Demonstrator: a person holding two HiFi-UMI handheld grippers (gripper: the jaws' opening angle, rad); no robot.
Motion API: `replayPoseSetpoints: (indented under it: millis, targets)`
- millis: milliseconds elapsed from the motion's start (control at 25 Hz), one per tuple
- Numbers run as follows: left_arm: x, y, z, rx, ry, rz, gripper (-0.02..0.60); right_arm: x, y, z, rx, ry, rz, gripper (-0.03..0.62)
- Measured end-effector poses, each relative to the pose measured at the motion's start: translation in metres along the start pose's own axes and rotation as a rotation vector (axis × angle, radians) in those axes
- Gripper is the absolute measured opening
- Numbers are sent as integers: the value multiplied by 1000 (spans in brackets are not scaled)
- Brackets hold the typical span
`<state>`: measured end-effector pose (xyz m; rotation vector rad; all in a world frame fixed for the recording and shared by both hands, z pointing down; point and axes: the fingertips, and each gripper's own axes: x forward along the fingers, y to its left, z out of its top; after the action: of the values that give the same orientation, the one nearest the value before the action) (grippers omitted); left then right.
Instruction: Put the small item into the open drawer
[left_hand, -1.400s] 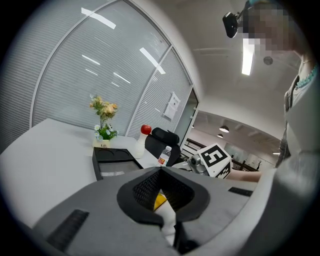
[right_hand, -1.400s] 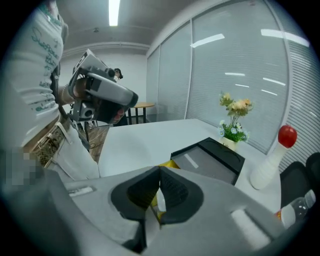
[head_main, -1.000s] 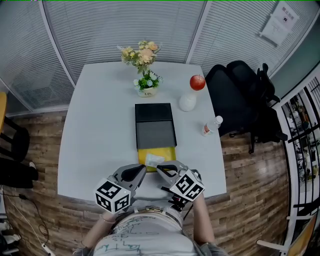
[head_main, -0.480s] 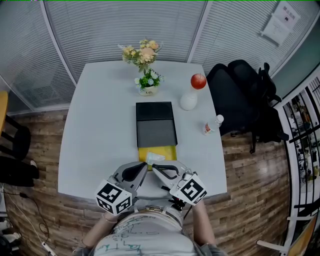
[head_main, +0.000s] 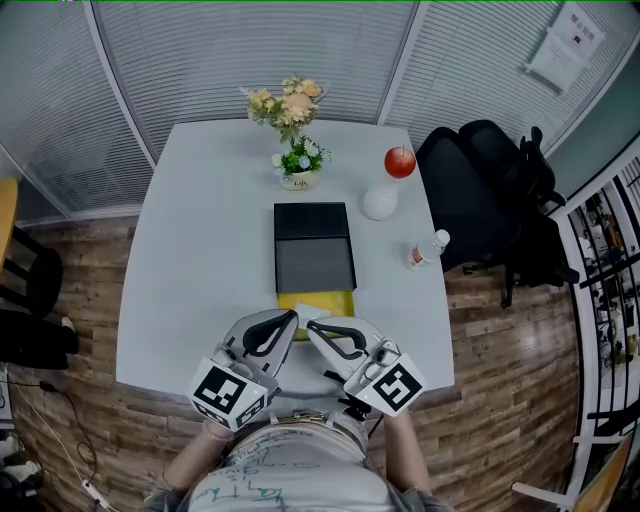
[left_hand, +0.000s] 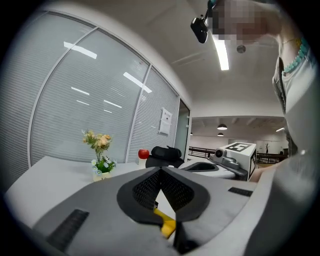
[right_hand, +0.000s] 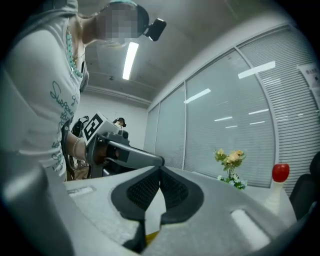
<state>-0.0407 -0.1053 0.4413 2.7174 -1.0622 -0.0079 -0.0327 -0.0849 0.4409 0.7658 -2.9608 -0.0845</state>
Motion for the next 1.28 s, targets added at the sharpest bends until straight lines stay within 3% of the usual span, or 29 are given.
replayPoseSetpoints:
  millis: [200, 600, 1280]
  targets:
    - [3, -4, -10, 27, 13, 14, -3, 2, 3, -2, -19, 9, 18, 3]
    - [0, -4, -27, -22, 41, 31, -3, 2, 2, -11, -23, 48, 25, 3]
    - [-1, -3, -36, -36, 82, 30, -3, 2, 2, -16, -41, 78, 24, 2]
